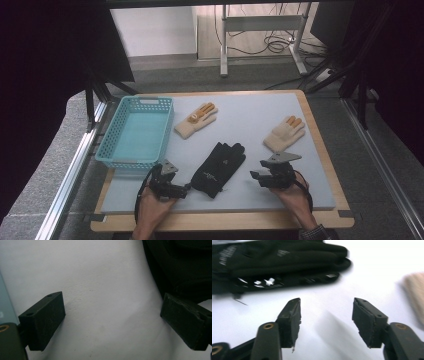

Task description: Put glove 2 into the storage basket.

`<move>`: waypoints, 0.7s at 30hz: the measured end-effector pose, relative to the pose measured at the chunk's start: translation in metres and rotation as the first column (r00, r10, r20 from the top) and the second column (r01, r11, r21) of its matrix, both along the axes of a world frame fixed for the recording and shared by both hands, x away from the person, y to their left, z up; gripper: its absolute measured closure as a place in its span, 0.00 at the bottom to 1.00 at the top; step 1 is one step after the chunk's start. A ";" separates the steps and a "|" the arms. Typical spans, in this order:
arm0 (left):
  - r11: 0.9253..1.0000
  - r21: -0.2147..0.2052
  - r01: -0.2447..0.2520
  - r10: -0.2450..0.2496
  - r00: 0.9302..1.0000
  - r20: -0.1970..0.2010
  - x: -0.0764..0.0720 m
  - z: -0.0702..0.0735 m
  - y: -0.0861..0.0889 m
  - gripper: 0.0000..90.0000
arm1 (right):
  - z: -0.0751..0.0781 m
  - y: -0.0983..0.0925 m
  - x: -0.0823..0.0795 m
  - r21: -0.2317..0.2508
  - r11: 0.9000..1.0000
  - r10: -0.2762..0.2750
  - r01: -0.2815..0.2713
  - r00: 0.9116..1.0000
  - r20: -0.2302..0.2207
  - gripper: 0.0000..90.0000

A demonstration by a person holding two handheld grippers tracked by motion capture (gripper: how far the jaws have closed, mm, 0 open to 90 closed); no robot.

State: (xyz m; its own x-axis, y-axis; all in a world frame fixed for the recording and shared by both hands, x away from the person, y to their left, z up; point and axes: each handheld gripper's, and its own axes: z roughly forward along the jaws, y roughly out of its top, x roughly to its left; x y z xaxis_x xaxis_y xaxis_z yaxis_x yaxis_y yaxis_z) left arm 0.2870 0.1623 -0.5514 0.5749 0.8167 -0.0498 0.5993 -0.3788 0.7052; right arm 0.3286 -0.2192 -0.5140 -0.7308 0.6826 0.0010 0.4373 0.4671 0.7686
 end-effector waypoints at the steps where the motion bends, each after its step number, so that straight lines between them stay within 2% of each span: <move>1: 1.000 0.000 0.000 0.000 1.000 0.000 0.000 0.000 0.000 0.07 | -0.001 -0.008 0.002 -0.005 1.000 -0.018 0.018 1.000 -0.006 0.39; 8: 1.000 -0.003 0.000 0.000 1.000 -0.004 0.000 0.000 0.000 0.06 | -0.009 -0.028 0.008 -0.035 0.996 -0.083 0.083 0.996 -0.018 0.31; 10: 1.000 -0.004 0.001 -0.001 1.000 -0.004 0.000 0.000 0.000 0.06 | -0.013 -0.034 0.011 -0.065 0.992 -0.106 0.106 0.994 -0.009 0.28; 21: 1.000 0.000 0.001 -0.001 1.000 -0.002 0.000 0.000 0.000 0.07 | -0.018 -0.033 0.012 -0.072 0.990 -0.121 0.121 0.993 0.000 0.23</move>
